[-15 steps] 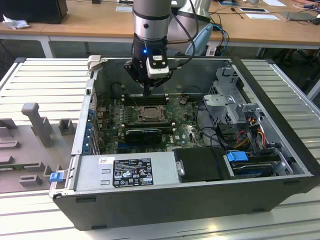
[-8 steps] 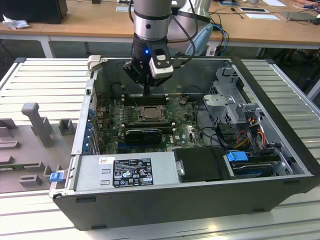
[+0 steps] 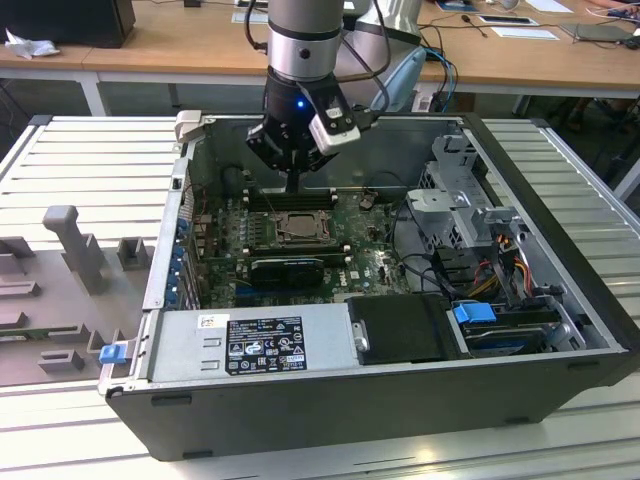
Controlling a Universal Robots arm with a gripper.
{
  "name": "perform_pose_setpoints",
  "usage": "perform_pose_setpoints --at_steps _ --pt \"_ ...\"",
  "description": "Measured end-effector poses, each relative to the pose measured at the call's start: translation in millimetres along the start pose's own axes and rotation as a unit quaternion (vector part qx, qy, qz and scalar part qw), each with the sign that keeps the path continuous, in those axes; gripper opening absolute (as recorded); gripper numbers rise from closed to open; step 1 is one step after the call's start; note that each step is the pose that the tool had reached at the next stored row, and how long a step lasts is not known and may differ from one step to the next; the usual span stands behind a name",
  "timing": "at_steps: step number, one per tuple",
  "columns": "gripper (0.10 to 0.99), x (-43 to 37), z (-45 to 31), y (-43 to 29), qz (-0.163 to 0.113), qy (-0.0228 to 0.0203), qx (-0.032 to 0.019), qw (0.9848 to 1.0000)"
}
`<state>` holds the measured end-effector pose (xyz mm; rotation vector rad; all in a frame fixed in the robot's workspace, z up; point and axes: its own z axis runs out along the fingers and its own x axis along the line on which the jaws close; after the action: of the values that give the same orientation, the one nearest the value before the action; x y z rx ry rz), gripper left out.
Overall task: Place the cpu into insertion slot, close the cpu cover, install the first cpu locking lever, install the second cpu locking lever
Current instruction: 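Install the first cpu locking lever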
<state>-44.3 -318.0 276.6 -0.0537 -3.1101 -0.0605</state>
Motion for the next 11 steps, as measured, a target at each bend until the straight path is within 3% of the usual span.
perform_pose_setpoints --at_steps 4,7,11 --pt "0.106 0.3 0.2 0.0 -0.045 0.0018 0.0015 0.9990" --pt "0.106 15.0 1.2 -0.6 -0.048 0.0014 -0.0003 0.9988" --pt "0.106 24.7 1.9 -0.9 -0.050 0.0013 -0.0017 0.9988"
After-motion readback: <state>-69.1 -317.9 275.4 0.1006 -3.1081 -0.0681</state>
